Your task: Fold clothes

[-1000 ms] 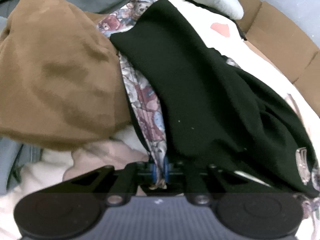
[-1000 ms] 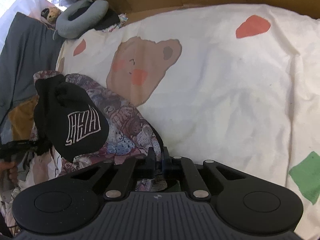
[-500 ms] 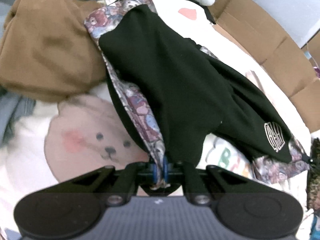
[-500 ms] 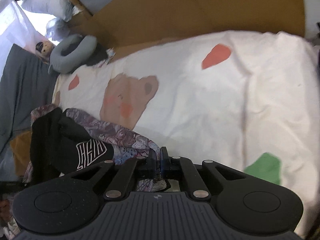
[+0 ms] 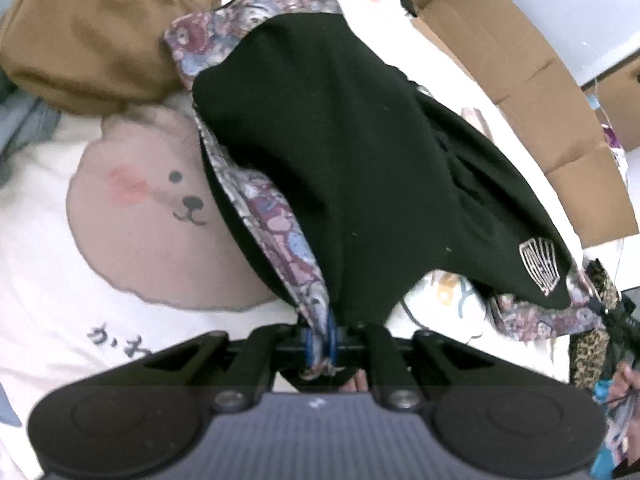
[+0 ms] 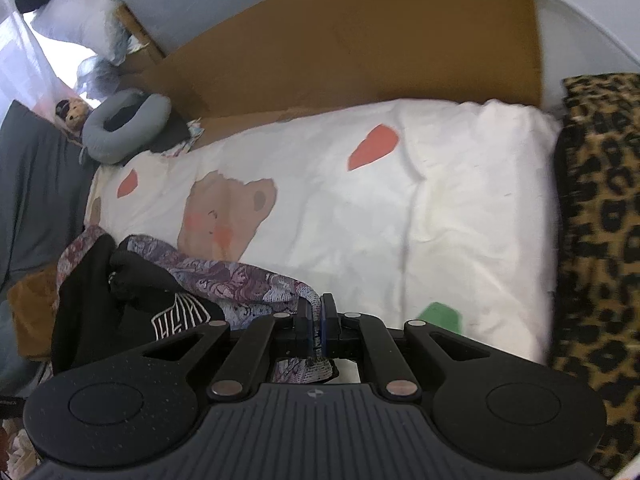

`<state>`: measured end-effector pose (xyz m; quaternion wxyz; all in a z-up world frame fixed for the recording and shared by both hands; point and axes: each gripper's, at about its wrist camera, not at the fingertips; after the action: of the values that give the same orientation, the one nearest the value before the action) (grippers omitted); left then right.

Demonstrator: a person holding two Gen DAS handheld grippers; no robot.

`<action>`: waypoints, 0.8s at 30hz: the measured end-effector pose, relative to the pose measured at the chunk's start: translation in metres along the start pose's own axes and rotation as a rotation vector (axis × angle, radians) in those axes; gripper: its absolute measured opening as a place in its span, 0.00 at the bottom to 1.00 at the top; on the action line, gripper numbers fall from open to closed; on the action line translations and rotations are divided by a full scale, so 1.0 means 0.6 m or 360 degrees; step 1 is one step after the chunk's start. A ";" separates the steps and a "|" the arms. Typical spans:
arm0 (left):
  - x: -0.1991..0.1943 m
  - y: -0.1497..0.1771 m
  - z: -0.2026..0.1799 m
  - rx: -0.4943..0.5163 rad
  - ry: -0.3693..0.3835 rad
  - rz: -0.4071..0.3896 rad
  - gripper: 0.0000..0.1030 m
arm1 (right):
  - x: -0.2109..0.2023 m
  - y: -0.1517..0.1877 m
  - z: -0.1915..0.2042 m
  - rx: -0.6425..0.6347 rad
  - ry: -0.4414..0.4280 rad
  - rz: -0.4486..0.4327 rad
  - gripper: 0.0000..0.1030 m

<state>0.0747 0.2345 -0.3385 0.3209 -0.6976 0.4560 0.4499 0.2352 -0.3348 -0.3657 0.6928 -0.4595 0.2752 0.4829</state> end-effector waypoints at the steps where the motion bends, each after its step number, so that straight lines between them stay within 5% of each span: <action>1: 0.002 -0.002 0.002 -0.0014 -0.0027 -0.0004 0.18 | -0.009 0.002 -0.005 0.0006 0.0018 -0.0009 0.01; 4: 0.001 -0.009 0.005 -0.0036 -0.0074 -0.0036 0.40 | -0.033 0.008 -0.024 0.0030 0.0079 -0.0025 0.01; 8: -0.014 -0.031 -0.005 0.0000 -0.0106 -0.0118 0.50 | -0.054 0.020 -0.048 0.0085 0.0135 -0.0031 0.01; 24: -0.026 -0.222 -0.032 0.0248 -0.0161 -0.0447 0.56 | -0.119 0.062 -0.077 0.0165 0.0319 -0.0112 0.01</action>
<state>0.2018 0.2737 -0.3114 0.4564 -0.7040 0.3708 0.3982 0.1767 -0.4022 -0.3400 0.7011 -0.4783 0.3515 0.3951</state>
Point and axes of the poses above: each gripper's, at about its wrist camera, not at the fingertips, and x roughly the way its jaws point, z to its left, y to its underside, and after that the axes turned 12 degrees about z, right-handed
